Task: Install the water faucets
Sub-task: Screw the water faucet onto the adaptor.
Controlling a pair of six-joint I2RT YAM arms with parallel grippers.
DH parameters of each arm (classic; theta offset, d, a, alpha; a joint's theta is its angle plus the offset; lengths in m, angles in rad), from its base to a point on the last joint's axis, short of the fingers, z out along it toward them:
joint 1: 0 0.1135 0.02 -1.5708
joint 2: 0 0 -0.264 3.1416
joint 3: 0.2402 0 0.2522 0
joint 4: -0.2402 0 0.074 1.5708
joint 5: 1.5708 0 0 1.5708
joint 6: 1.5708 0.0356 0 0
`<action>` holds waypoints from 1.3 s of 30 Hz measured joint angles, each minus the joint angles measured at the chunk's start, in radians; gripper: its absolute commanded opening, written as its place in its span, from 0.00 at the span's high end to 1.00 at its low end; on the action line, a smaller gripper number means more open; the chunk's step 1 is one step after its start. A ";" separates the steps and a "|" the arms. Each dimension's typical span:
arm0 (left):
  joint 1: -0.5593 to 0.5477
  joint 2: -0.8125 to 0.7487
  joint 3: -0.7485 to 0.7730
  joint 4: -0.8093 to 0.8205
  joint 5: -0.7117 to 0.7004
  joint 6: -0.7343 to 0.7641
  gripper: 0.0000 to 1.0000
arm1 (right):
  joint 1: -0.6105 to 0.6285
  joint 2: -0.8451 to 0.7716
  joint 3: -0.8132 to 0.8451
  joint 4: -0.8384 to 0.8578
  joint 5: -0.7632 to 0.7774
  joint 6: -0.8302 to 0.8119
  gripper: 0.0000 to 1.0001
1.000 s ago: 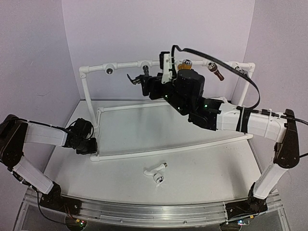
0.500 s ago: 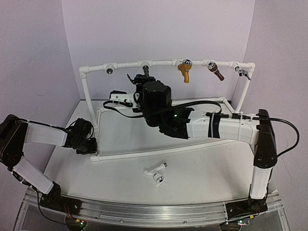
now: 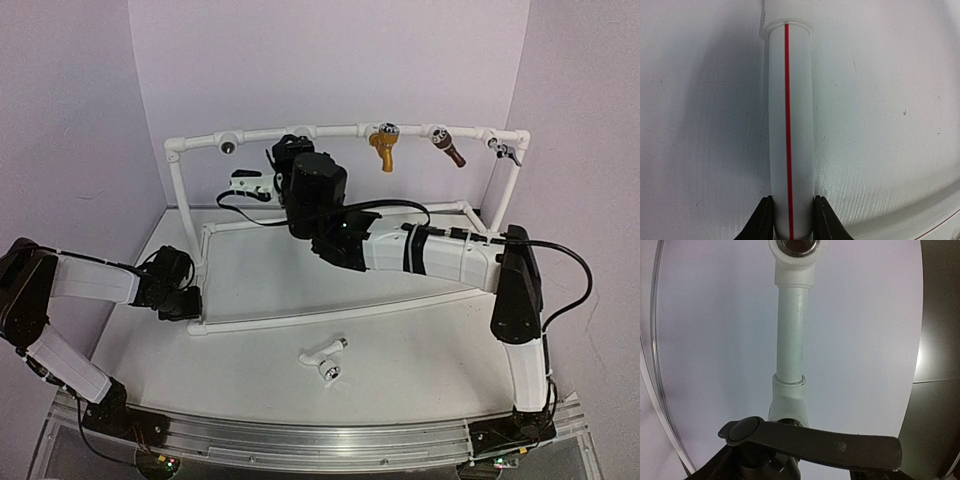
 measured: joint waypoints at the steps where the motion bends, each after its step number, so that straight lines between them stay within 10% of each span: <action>1: 0.000 0.000 0.000 0.000 0.000 0.000 1.00 | -0.005 0.004 0.000 0.013 0.002 -0.002 0.34; 21: 0.000 0.000 0.000 0.000 0.000 0.000 1.00 | -0.035 0.116 0.006 0.373 0.038 0.156 0.81; 39: 0.000 -0.004 0.000 -0.004 0.004 0.000 1.00 | -0.028 -0.061 -0.228 0.349 0.027 1.499 0.94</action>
